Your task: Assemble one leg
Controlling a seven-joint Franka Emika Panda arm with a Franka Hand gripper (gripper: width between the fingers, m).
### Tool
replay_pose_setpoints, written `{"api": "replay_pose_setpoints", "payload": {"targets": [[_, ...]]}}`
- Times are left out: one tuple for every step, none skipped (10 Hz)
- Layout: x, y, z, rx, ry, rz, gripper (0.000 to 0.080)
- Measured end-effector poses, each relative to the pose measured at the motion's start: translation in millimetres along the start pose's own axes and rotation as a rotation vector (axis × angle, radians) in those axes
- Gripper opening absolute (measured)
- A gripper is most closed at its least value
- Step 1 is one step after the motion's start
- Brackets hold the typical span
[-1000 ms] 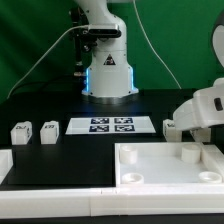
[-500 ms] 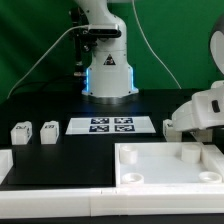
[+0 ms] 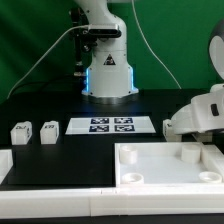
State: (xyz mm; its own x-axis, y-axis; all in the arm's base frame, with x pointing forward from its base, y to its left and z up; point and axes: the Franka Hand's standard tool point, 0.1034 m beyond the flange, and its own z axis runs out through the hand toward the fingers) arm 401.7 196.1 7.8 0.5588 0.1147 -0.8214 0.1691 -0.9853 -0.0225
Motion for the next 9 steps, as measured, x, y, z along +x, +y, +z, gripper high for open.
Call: {"api": "replay_pose_setpoints", "payload": {"targets": [[0.0,0.0,0.1,0.000,0.000,0.000,0.0485],[0.1,0.1,0.1,0.000,0.000,0.000,0.0335],[0.1,0.1,0.2,0.000,0.000,0.000,0.0291],[0.1,0.1,0.2,0.000,0.000,0.000,0.0291],[0.1,0.1,0.2,0.000,0.000,0.000,0.0291],[0.1,0.1,0.2,0.000,0.000,0.000,0.0291],[0.1,0.1,0.2,0.000,0.000,0.000,0.0291],[0.1,0.1,0.2,0.000,0.000,0.000,0.0291],[0.1,0.1,0.2,0.000,0.000,0.000,0.0291]]}}
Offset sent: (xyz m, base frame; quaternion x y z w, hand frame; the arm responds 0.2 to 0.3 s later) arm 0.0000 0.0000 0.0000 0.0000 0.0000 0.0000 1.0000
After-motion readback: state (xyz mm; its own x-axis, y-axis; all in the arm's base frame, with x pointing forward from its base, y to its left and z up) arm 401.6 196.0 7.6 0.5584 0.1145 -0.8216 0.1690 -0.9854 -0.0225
